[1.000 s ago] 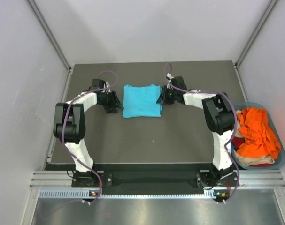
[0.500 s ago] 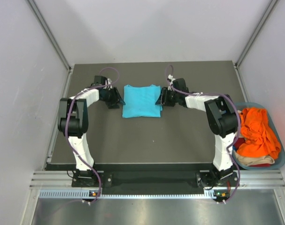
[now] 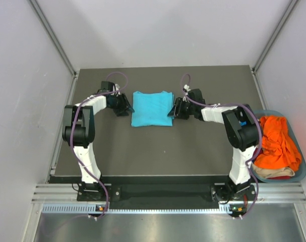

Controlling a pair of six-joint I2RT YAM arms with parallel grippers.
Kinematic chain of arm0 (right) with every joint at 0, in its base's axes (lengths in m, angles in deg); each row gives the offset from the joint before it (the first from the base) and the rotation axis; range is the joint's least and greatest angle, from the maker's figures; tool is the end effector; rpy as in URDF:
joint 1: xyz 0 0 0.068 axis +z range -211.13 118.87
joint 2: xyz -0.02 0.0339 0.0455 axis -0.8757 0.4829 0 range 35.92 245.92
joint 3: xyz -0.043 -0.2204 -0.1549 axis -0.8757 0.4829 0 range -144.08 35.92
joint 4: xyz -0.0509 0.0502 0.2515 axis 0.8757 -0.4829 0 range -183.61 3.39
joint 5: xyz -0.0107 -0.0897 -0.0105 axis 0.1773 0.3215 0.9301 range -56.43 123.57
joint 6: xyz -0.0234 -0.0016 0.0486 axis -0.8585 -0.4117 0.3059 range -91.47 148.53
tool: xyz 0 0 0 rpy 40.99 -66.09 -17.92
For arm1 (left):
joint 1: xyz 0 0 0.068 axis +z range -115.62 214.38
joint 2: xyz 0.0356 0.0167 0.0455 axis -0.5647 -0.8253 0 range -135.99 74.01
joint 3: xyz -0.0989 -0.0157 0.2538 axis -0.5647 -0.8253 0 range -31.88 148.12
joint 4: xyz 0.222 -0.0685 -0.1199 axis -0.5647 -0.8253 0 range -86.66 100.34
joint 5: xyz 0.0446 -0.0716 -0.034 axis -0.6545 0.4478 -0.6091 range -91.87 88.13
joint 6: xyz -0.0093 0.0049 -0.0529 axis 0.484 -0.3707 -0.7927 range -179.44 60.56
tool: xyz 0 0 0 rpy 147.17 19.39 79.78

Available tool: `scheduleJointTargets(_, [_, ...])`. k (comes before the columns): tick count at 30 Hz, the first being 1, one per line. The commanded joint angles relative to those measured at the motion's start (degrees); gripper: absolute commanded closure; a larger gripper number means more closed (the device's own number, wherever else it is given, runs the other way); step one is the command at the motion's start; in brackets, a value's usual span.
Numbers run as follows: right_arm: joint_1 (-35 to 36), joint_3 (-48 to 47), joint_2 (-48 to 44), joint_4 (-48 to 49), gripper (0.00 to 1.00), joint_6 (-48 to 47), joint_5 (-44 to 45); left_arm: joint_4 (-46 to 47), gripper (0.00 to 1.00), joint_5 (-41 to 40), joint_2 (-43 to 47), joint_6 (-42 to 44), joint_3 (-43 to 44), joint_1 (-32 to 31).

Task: Fold and stack the t-shirts
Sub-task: Fold the tshirt

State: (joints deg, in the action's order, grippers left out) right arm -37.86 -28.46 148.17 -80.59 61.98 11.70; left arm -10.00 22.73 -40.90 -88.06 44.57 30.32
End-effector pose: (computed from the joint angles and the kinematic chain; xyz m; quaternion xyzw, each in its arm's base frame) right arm 0.3701 0.1736 0.1449 0.0025 0.8998 0.3426 0.2702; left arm 0.4133 -0.0442 0.1566 -0.1442 0.9317 -0.2708 0.1944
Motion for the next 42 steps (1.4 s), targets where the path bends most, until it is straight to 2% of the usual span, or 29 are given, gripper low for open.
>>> scheduleJointTargets(1, [0.6,2.3,0.1,4.8,0.54,2.8,-2.7,1.1,0.50,-1.3,-2.0,0.4,-1.6,0.0])
scheduleJointTargets(4, [0.6,4.8,0.2,7.9,0.70,4.9,-3.4,0.7,0.50,-1.0,-2.2,0.7,-1.5,0.0])
scheduleJointTargets(11, [0.6,9.1,1.2,14.9,0.96,9.3,-5.1,-0.2,0.53,-1.7,-1.9,0.8,-1.2,-0.1])
scheduleJointTargets(13, [0.6,9.7,1.8,15.9,0.96,10.3,-5.8,-0.1,0.57,-1.5,-2.0,0.8,-1.3,-0.1])
scheduleJointTargets(16, [0.6,10.2,1.8,15.9,0.89,10.1,-5.6,0.0,0.68,-0.3,-2.5,0.4,-1.2,-0.1])
scheduleJointTargets(17, [0.6,10.3,1.5,15.5,0.78,10.0,-5.6,0.1,0.71,0.1,-2.8,0.3,-1.1,-0.1])
scheduleJointTargets(19, [0.6,10.6,0.6,15.3,0.72,9.5,-5.7,0.6,0.81,1.5,-2.9,0.1,-0.7,0.0])
scheduleJointTargets(22, [0.6,10.9,-1.2,13.6,0.59,8.6,-5.7,0.9,0.95,3.1,-3.4,-1.1,0.1,0.0])
scheduleJointTargets(23, [0.5,11.0,-2.6,13.1,0.57,8.3,-5.6,1.3,0.99,3.5,-3.4,-1.3,0.1,0.0])
scheduleJointTargets(27, [0.0,11.6,-6.6,10.2,0.52,6.7,-5.6,0.7,1.00,4.5,-2.0,-1.7,0.3,0.0])
scheduleJointTargets(34, [-0.5,11.7,-13.4,2.3,0.48,3.5,-4.1,-8.1,1.00,-2.4,1.9,0.8,1.4,0.1])
scheduleJointTargets(42, [-0.9,13.3,-17.1,1.8,0.48,3.4,-3.9,-18.1,1.00,-15.2,4.4,2.1,1.8,1.2])
